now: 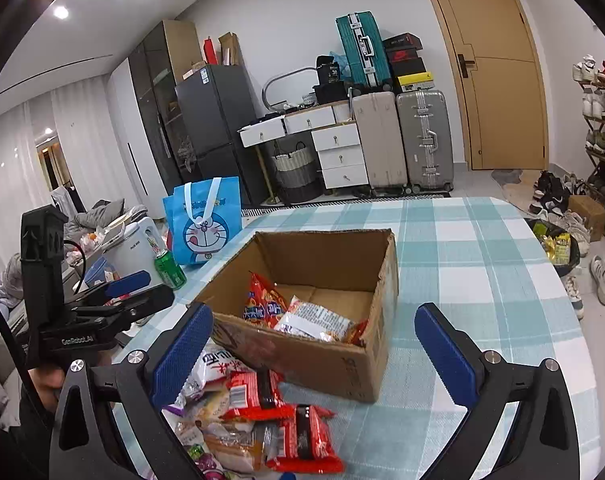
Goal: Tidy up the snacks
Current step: 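Move the right gripper back to the red wafer packs beside the box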
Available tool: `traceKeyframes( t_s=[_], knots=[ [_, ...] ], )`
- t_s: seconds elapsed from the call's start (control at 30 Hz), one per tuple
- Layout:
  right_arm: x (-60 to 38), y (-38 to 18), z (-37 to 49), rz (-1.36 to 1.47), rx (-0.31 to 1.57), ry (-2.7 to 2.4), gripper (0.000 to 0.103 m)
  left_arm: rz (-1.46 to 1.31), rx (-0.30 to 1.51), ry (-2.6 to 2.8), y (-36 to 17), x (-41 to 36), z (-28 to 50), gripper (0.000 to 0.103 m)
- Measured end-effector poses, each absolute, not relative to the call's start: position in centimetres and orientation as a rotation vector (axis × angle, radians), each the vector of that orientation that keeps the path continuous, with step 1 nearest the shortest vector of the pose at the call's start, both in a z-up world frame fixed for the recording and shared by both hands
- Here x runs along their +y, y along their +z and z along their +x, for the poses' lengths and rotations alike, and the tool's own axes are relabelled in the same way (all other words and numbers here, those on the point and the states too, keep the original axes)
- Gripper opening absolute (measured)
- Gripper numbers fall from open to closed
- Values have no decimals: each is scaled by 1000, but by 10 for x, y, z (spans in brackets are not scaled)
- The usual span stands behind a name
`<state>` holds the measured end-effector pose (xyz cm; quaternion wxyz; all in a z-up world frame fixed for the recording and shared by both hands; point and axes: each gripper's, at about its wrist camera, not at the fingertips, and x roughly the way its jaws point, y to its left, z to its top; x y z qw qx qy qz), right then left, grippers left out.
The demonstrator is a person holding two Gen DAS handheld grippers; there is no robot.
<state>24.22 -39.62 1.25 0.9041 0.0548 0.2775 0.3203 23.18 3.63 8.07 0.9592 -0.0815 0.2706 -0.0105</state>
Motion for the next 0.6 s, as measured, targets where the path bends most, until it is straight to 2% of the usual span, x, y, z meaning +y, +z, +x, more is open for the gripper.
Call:
traceKeyframes(
  t_s=[0.6],
  knots=[
    [-412,-12,204,14,703,626,102,-124,599,3,69,27,157,102]
  ],
)
